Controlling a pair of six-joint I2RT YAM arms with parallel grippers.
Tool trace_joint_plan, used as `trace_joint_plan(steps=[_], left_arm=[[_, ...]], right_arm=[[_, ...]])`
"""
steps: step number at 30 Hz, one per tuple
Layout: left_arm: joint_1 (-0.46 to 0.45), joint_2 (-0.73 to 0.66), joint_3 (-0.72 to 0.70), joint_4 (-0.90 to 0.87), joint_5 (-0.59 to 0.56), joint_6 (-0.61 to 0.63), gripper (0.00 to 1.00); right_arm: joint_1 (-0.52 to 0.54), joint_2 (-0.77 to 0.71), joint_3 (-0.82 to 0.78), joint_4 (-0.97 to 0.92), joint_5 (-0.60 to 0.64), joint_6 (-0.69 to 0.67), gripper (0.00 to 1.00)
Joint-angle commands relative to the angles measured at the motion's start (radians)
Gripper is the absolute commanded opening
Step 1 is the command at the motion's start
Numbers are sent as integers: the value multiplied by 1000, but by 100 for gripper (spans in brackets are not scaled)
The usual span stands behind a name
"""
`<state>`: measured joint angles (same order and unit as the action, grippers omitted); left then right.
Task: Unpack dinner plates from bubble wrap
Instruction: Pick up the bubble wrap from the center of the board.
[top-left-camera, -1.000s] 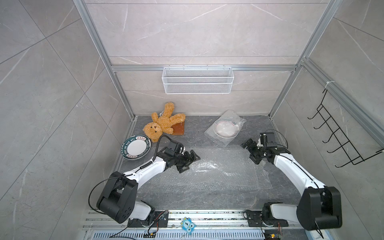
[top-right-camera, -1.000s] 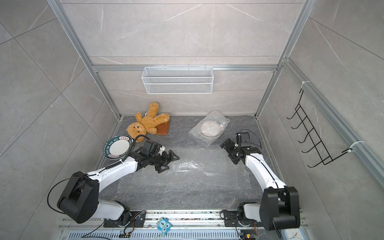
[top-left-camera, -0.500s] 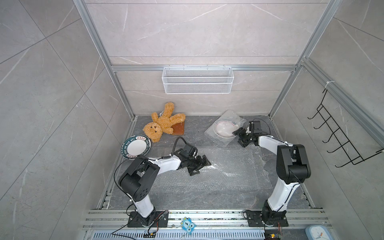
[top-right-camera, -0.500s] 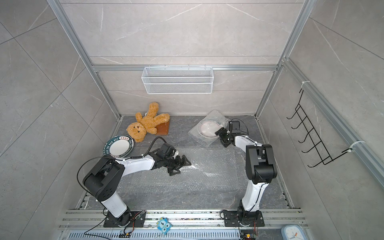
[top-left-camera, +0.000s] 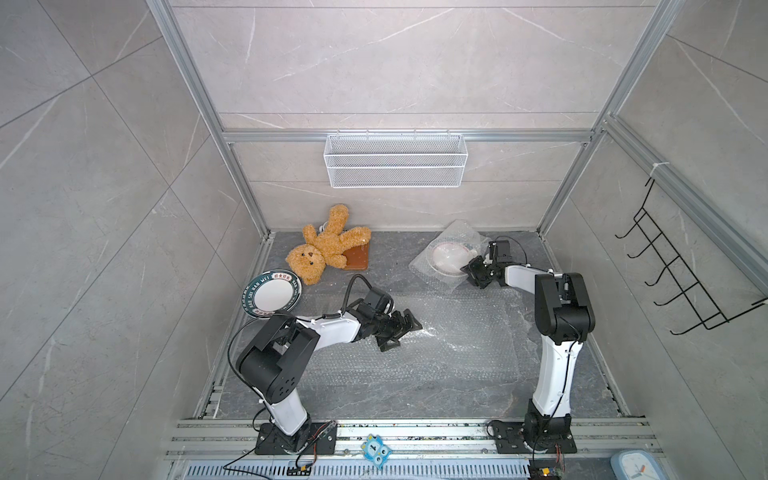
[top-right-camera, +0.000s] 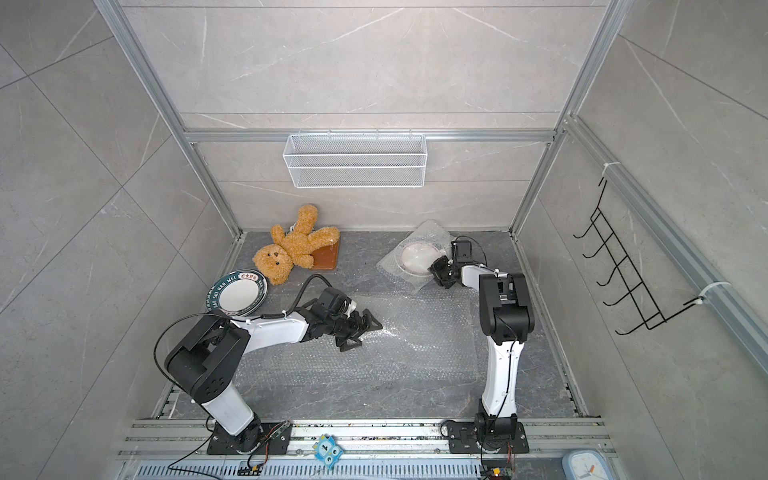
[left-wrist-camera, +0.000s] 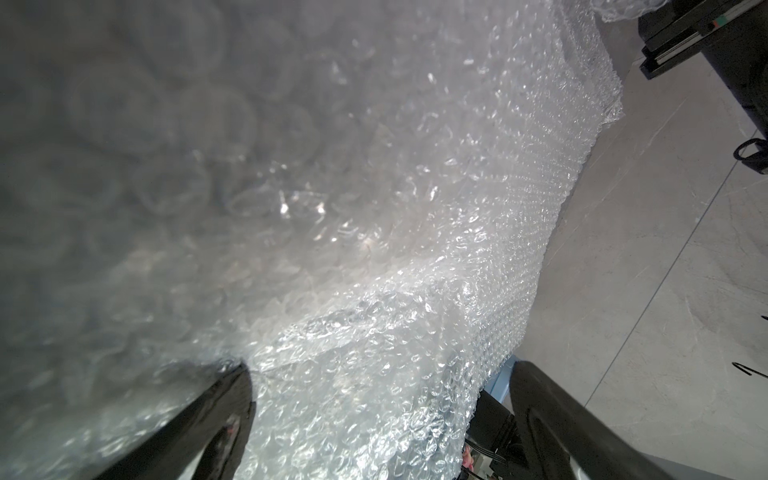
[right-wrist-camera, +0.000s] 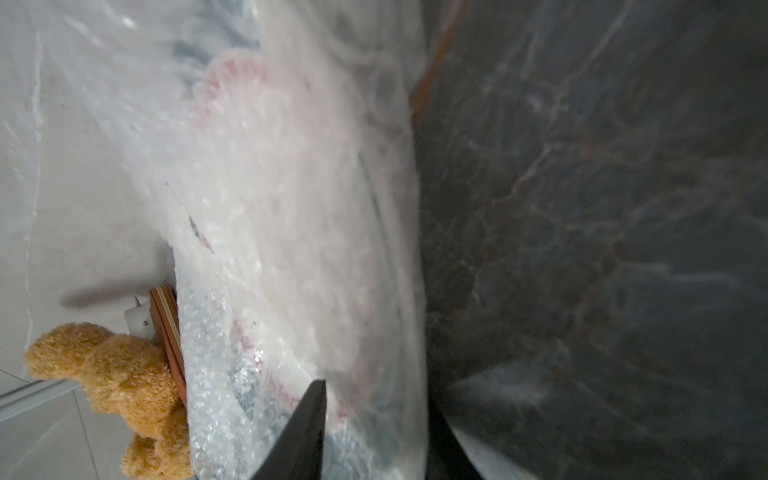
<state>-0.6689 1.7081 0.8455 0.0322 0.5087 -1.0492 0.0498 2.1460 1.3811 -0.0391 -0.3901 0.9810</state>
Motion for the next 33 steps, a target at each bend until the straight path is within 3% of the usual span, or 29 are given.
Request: trace_joint_plan(steps=[1, 11, 16, 25, 33], left_arm=[[-3, 4, -11, -11, -6, 1, 99], [-3, 20, 1, 5, 10, 6, 99], [2, 6, 29, 23, 46, 34, 99], [8, -136, 82, -49, 76, 149, 98], [61, -468, 34, -248, -72, 243, 99]], right_arm=[[-1, 22, 21, 0, 0, 1, 29], [7, -119, 21, -48, -21, -65, 0], [8, -220, 18, -114, -39, -94, 0], [6, -501, -77, -262, -139, -116, 0], [5, -817, -275, -521, -228, -246, 0]])
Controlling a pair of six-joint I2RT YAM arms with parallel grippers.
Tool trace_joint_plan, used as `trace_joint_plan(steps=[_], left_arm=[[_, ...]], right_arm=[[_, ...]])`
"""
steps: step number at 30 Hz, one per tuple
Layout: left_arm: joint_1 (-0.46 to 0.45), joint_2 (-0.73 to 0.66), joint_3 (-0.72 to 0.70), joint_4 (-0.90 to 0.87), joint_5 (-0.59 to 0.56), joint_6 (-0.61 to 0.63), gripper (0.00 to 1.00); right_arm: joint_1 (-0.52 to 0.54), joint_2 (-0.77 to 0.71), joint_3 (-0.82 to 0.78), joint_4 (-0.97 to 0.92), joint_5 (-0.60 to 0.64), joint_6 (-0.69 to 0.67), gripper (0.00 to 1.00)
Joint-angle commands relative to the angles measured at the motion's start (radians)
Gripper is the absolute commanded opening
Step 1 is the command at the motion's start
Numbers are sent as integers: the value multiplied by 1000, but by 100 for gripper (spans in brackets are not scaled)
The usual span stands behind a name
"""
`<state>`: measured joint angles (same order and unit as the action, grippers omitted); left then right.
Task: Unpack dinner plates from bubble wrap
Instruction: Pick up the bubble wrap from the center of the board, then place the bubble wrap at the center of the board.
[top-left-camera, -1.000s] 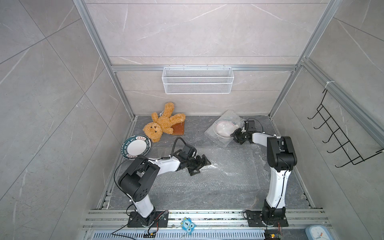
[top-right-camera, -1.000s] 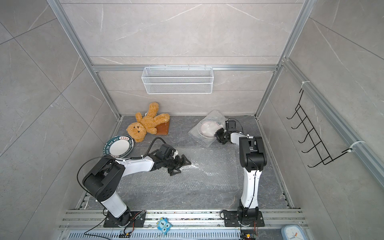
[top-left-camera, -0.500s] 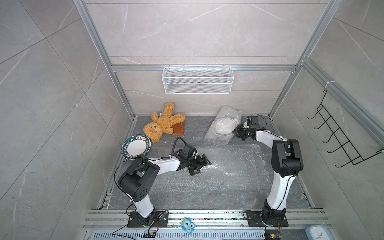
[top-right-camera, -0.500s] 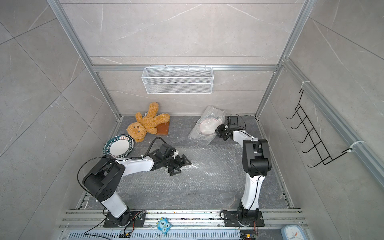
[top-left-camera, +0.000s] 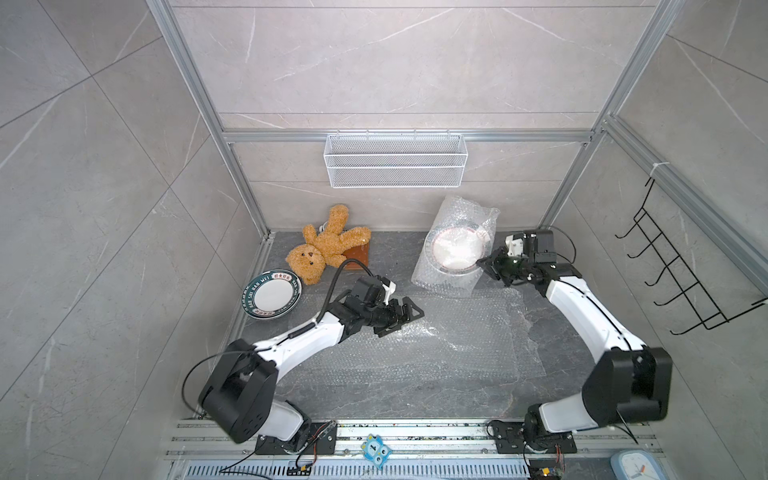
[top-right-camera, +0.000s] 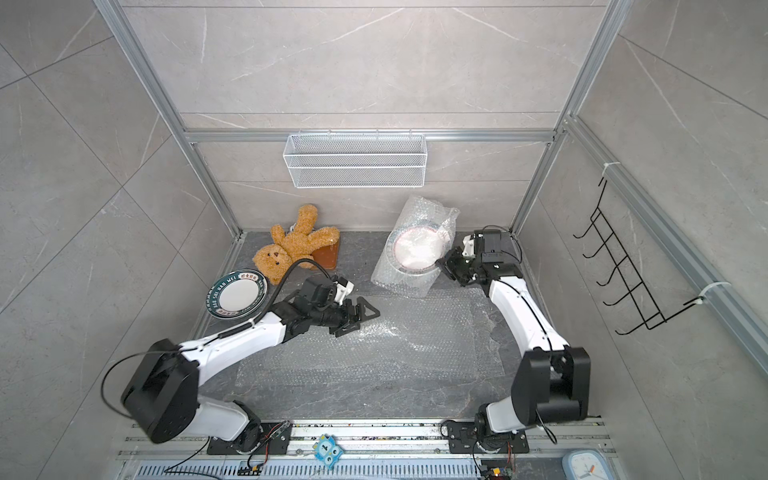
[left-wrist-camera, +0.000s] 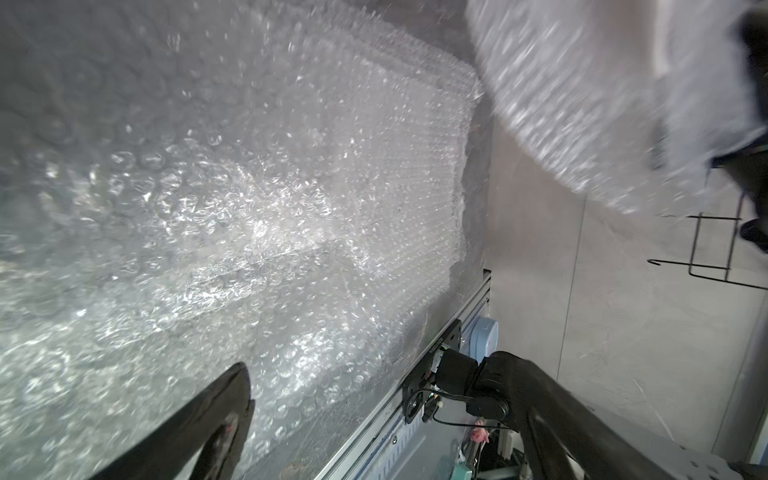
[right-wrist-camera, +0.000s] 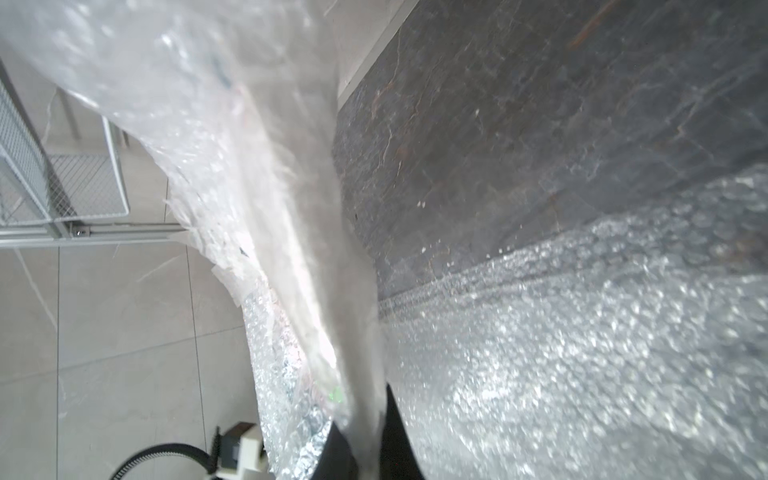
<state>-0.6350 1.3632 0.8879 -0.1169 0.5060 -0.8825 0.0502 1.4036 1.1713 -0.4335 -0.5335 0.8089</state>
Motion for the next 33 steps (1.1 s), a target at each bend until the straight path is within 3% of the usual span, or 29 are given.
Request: trace_joint_plan(steps=[1, 5, 7, 13, 20, 24, 33], left_arm=[[34, -162, -15, -125, -96, 87, 99], [42, -296, -43, -220, -236, 107, 100], [46, -304, -50, -236, -242, 130, 100], [25, -197, 11, -303, -234, 223, 93], [-164, -20, 177, -413, -412, 352, 89], [-214, 61, 234, -418, -419, 380, 89], [-309, 212, 383, -501, -428, 479, 86]], right_arm=[[5, -100, -93, -161, -99, -92, 0], [5, -217, -229, -258, -142, -157, 0], [6, -248, -270, -309, -128, -190, 0], [11, -292, -421, -314, -50, -184, 0], [38, -227, -473, -186, -37, -174, 0], [39, -198, -478, -160, -14, -190, 0], [40, -241, -439, -241, 172, -224, 28]])
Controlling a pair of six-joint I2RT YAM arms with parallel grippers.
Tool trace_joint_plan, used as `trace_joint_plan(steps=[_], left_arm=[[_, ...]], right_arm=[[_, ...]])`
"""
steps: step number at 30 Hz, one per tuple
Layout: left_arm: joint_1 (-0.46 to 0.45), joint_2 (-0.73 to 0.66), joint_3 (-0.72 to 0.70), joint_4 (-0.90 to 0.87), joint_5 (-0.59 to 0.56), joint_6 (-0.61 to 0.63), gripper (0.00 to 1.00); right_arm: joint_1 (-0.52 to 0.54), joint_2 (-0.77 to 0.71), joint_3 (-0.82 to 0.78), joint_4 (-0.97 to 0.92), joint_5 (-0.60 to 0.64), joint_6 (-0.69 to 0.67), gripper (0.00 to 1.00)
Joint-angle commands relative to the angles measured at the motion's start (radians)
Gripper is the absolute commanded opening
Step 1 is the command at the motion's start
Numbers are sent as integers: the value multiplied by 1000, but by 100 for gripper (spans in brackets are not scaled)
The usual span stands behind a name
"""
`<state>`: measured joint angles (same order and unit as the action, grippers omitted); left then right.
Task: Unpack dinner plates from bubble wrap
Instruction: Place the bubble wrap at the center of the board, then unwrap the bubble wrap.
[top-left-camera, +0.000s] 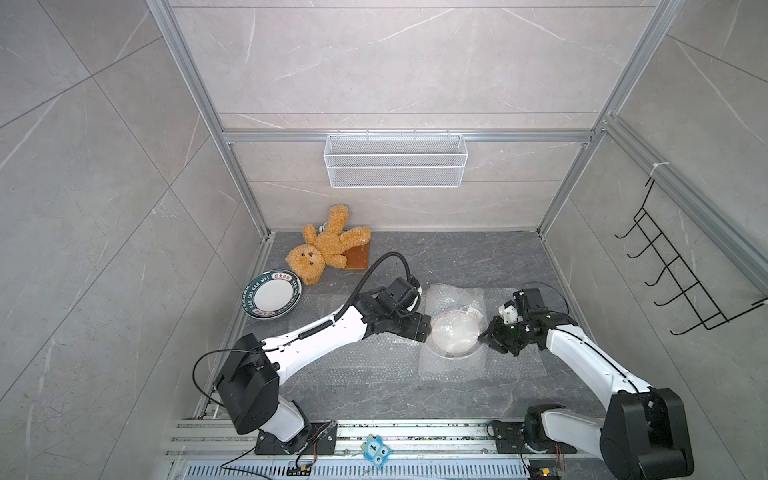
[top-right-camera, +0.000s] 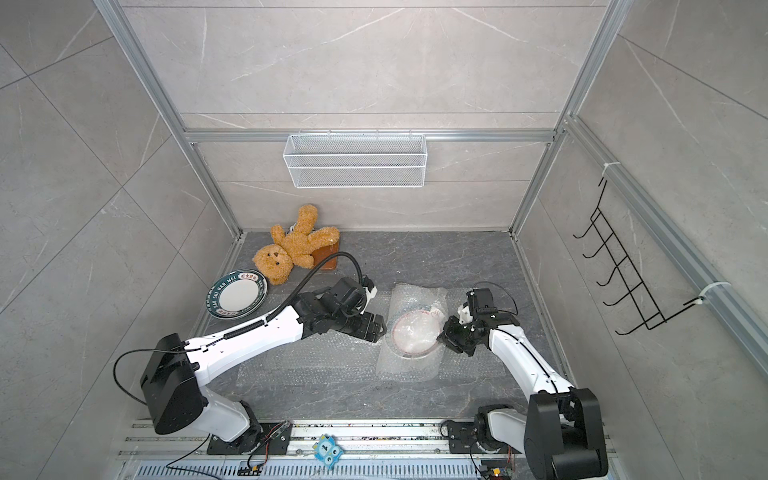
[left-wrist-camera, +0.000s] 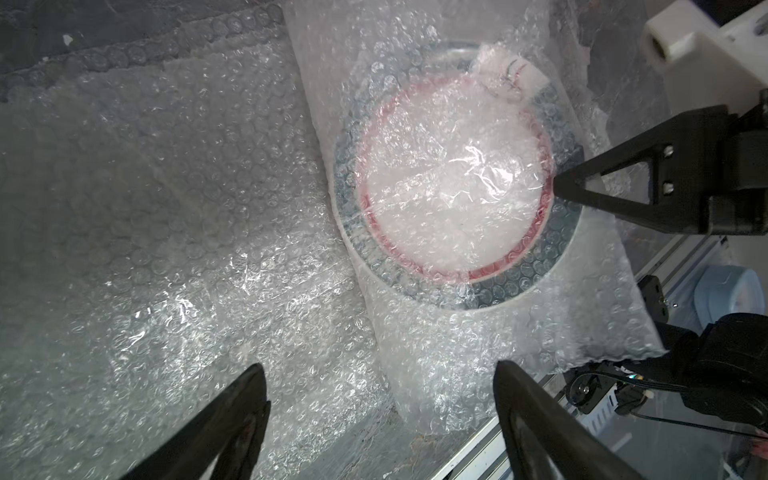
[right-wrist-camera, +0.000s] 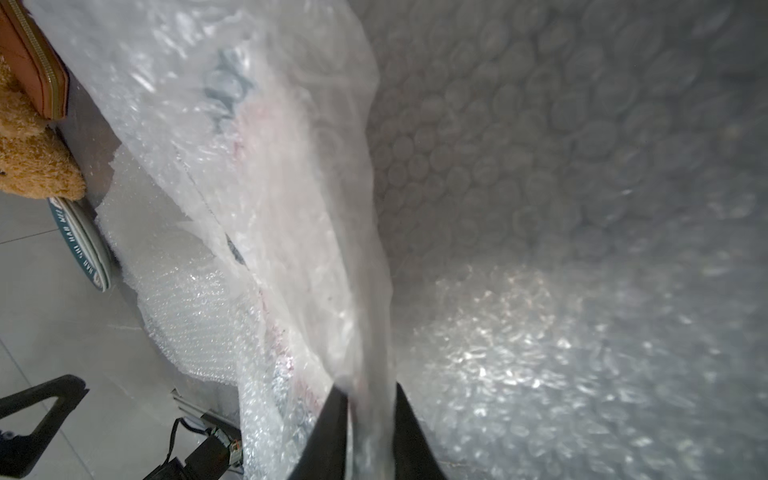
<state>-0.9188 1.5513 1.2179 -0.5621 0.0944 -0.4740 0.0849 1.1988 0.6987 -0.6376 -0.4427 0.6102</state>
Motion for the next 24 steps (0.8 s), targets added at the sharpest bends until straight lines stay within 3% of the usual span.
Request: trace_joint_plan(steps=[1, 3, 8, 11, 15, 24], left_arm=[[-41, 40, 70, -66, -20, 82, 86], [-65, 73, 98, -82, -24, 102, 86], [-137, 178, 195, -134, -64, 136, 86], [-174, 247, 250, -153, -78, 139, 84], [-204, 325, 296, -157, -95, 138, 82], [-232, 456, 376, -207, -222, 122, 72]], right_arm=[[4, -47, 42, -56, 102, -27, 33], [4, -67, 56, -95, 138, -32, 40], [4, -158, 103, -204, 234, -31, 46], [6, -193, 97, -198, 137, -28, 50], [14, -217, 11, -111, -17, 30, 46], [42, -214, -156, 56, -103, 147, 38]])
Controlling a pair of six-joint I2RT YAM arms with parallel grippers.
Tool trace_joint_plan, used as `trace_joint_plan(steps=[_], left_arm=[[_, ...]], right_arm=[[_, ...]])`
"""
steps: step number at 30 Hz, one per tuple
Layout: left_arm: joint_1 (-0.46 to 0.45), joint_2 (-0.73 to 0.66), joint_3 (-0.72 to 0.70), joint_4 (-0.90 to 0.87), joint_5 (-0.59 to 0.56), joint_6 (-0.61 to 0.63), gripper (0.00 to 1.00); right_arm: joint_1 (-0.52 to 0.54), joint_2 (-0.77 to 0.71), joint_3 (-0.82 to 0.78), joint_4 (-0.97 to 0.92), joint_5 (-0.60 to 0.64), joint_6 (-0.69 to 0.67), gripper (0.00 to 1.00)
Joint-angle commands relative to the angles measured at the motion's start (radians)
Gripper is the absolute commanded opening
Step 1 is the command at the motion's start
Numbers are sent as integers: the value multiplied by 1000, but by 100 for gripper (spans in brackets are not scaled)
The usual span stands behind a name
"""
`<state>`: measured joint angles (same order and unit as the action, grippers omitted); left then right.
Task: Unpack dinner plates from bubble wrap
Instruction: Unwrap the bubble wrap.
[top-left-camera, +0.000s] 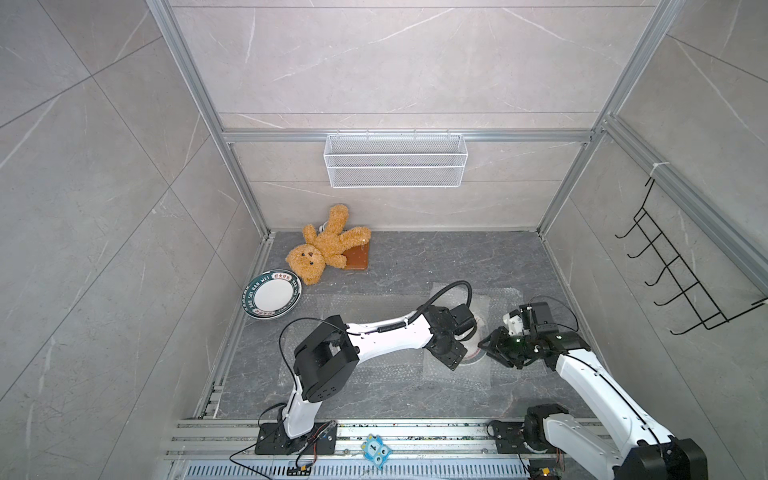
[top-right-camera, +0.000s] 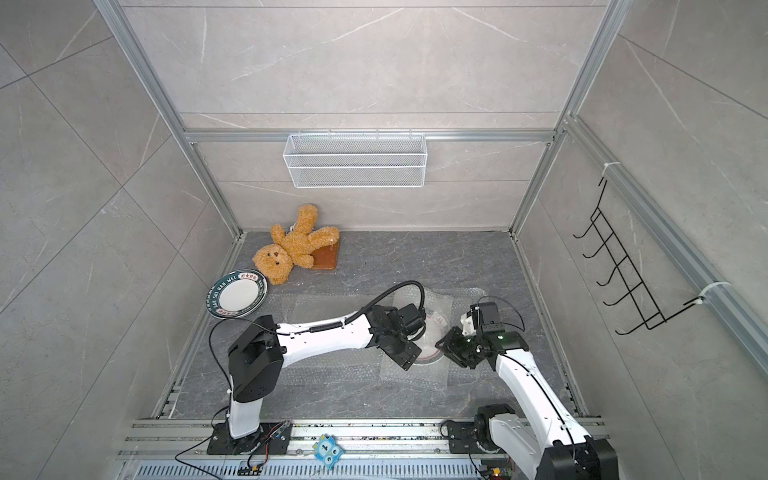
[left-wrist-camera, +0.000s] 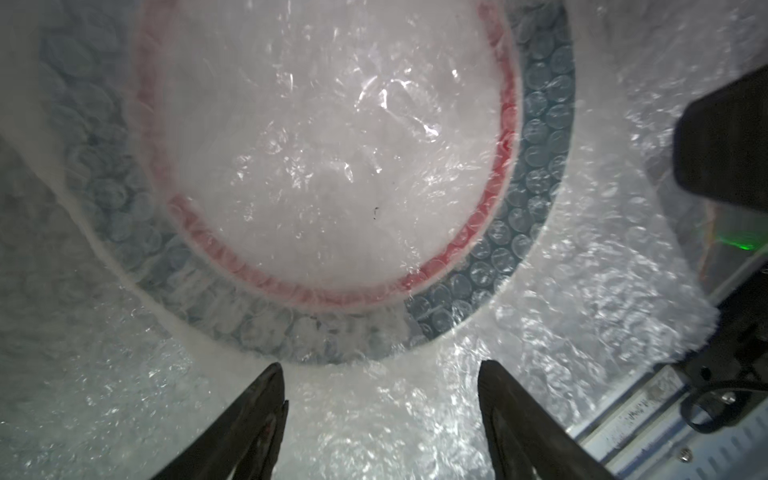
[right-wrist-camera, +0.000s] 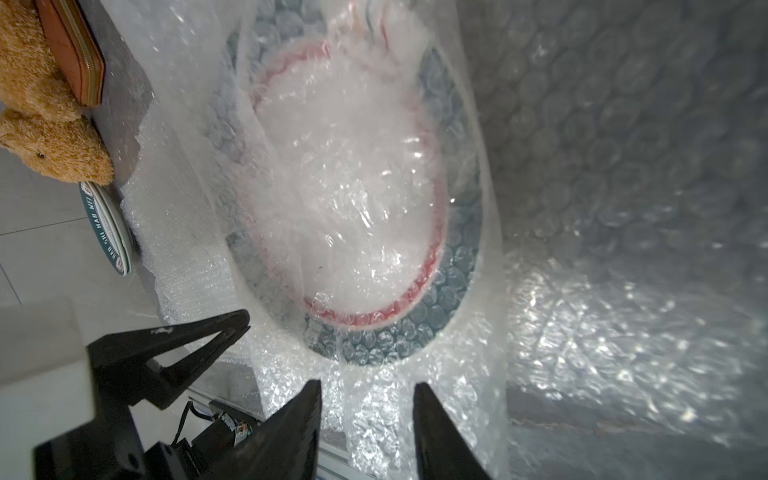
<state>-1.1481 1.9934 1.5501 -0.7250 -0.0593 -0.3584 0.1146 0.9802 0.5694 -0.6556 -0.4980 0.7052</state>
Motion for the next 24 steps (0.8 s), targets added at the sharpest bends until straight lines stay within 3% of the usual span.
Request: trace_joint_plan(steps=[1, 8, 15, 24], left_arm=[[-2, 26, 53, -49, -87, 0, 70], [-2, 107, 136, -107, -212, -59, 54], [-2, 120, 144, -99, -207, -123, 34], [-2, 102, 151, -83, -185, -159, 0]], right_arm=[[14, 7, -31, 81, -46, 55, 38], [17, 39, -17, 92, -32, 50, 37], [15, 69, -17, 113, -30, 43, 35], [47, 165, -25, 244, -38, 80, 35]])
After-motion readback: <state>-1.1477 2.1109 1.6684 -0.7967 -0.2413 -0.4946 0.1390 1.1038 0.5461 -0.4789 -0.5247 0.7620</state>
